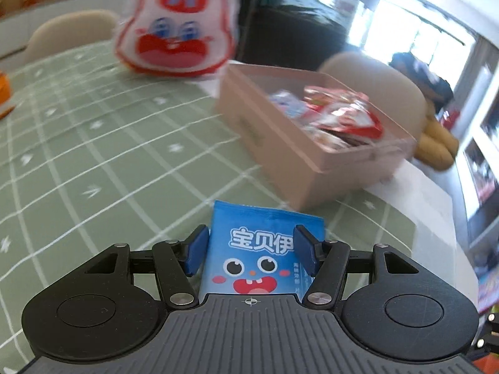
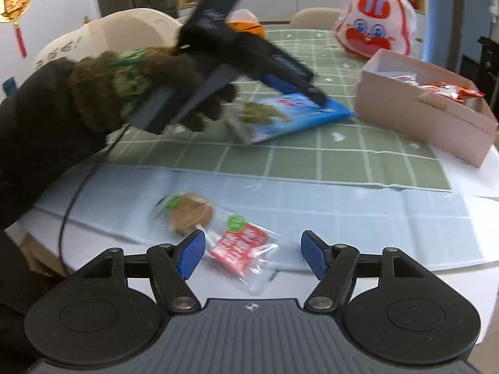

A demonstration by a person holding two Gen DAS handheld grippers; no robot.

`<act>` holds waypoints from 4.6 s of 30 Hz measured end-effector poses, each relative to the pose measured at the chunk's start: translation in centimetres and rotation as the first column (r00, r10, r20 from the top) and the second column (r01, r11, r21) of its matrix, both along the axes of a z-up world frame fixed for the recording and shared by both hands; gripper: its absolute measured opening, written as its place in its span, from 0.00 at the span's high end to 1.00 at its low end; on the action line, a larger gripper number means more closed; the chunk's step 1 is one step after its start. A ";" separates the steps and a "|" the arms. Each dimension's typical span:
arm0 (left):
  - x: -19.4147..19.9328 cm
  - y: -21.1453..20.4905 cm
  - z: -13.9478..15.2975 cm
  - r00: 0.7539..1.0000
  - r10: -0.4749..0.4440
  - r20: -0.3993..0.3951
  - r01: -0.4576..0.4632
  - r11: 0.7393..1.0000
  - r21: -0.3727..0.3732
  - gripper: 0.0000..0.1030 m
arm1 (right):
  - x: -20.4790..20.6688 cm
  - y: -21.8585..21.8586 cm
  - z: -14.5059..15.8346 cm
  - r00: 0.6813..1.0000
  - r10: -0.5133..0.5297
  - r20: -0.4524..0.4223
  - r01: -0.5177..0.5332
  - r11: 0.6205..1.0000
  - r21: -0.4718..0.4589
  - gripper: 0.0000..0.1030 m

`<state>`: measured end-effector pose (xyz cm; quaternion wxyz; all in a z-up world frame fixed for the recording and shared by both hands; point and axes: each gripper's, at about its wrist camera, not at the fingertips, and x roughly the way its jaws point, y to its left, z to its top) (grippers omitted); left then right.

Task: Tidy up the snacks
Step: 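Reach the left tool to the blue seaweed packet while the right tool reaches the wrapped cookie, then grasp the blue seaweed packet with the left tool, then grasp the clear wrapped cookie with the right tool and lift it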

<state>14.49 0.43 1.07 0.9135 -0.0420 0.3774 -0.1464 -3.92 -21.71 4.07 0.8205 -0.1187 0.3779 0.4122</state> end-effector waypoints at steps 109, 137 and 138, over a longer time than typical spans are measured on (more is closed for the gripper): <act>-6.2 -2.3 -1.4 0.996 -0.027 0.080 0.015 0.989 0.147 0.13 | 11.1 -6.3 -1.7 0.678 -0.709 0.194 0.731 0.678 -0.077 0.08; -6.8 -2.7 -1.5 0.995 -0.011 0.097 -0.006 0.985 0.171 0.13 | 7.9 -2.2 0.9 0.746 -0.634 0.202 0.643 0.765 0.026 0.61; -7.0 -2.7 -1.5 0.996 -0.004 0.094 -0.012 0.986 0.166 0.13 | 7.3 -2.2 1.4 0.749 -0.627 0.213 0.635 0.772 0.039 0.61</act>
